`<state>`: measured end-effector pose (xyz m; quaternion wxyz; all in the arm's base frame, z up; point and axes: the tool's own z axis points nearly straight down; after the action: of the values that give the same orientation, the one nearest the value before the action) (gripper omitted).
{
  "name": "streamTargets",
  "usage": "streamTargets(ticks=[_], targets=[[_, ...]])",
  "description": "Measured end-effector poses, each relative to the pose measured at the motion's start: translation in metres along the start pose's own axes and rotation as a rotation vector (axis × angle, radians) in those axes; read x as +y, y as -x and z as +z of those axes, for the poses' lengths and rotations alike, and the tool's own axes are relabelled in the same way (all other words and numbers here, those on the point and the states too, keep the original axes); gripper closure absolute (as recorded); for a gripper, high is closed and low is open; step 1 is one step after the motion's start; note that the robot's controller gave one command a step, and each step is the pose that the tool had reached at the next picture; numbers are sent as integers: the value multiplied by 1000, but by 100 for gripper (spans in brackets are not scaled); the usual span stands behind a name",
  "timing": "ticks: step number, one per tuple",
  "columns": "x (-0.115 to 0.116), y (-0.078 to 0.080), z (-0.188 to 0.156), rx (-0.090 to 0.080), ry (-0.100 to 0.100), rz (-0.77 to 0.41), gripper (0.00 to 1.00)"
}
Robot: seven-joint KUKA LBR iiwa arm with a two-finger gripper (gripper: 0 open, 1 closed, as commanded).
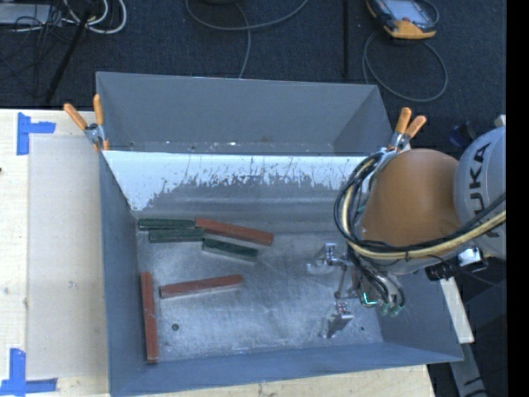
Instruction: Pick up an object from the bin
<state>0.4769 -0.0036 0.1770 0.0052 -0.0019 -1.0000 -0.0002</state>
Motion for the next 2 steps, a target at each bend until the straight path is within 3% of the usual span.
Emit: streamTargets(ticks=[1,2], targets=[[0,2,-4,-8,0,0,0],[38,34,43,-16,-1,-35,0]])
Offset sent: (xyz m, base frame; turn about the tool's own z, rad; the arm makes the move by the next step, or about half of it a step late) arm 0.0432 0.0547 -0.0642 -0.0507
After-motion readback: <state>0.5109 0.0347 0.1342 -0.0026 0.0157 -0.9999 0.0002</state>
